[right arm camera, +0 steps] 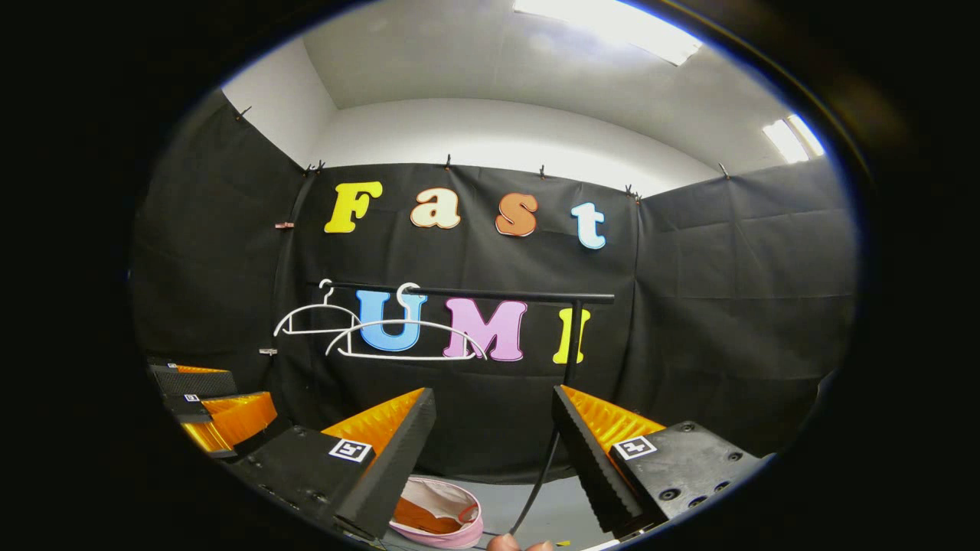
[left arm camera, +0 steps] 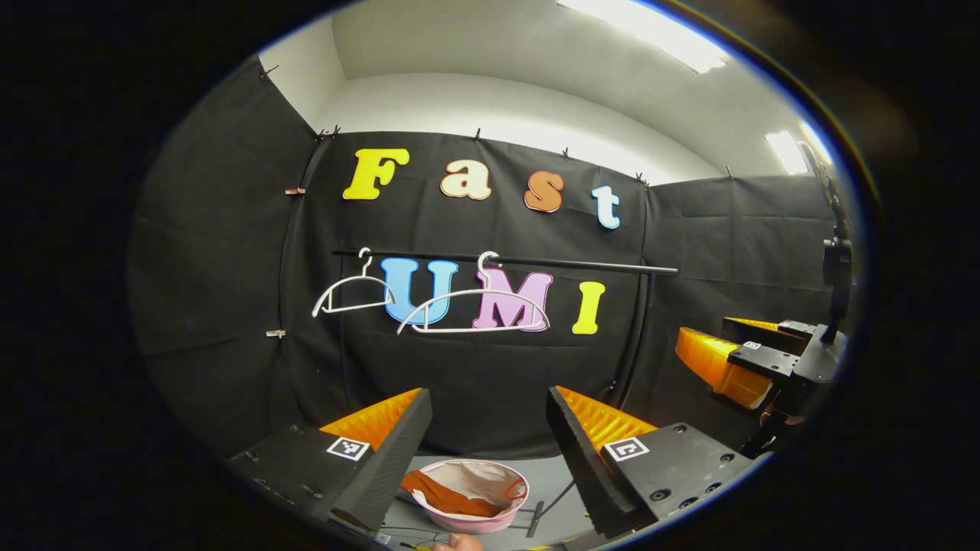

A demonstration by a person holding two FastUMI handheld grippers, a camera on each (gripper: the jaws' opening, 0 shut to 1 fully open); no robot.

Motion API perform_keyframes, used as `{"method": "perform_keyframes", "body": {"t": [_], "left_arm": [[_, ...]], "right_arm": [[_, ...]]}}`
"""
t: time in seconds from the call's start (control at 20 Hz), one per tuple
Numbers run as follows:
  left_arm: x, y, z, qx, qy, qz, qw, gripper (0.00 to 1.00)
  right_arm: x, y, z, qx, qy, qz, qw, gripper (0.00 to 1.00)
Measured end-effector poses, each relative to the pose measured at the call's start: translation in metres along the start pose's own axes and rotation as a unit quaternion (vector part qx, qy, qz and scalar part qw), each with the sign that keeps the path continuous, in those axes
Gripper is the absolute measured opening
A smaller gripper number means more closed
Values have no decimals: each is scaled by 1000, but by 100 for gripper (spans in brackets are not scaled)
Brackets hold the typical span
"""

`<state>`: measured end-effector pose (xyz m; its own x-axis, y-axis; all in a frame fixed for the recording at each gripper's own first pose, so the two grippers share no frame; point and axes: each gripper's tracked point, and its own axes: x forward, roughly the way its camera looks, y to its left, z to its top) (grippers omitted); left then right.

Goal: Grasp the clothes on the hanger with both hands and then place them into the laundry hamper below.

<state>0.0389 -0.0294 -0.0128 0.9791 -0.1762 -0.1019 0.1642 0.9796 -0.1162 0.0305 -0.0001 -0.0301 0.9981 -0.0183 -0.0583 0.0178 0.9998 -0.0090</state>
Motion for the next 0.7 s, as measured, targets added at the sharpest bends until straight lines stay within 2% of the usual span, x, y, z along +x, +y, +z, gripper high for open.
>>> {"method": "perform_keyframes", "body": {"t": [0.7], "left_arm": [[6,9,2,16,-3,12,1000,95]], "right_arm": [[10,5,-6,-1,2,3,1000,98]]}}
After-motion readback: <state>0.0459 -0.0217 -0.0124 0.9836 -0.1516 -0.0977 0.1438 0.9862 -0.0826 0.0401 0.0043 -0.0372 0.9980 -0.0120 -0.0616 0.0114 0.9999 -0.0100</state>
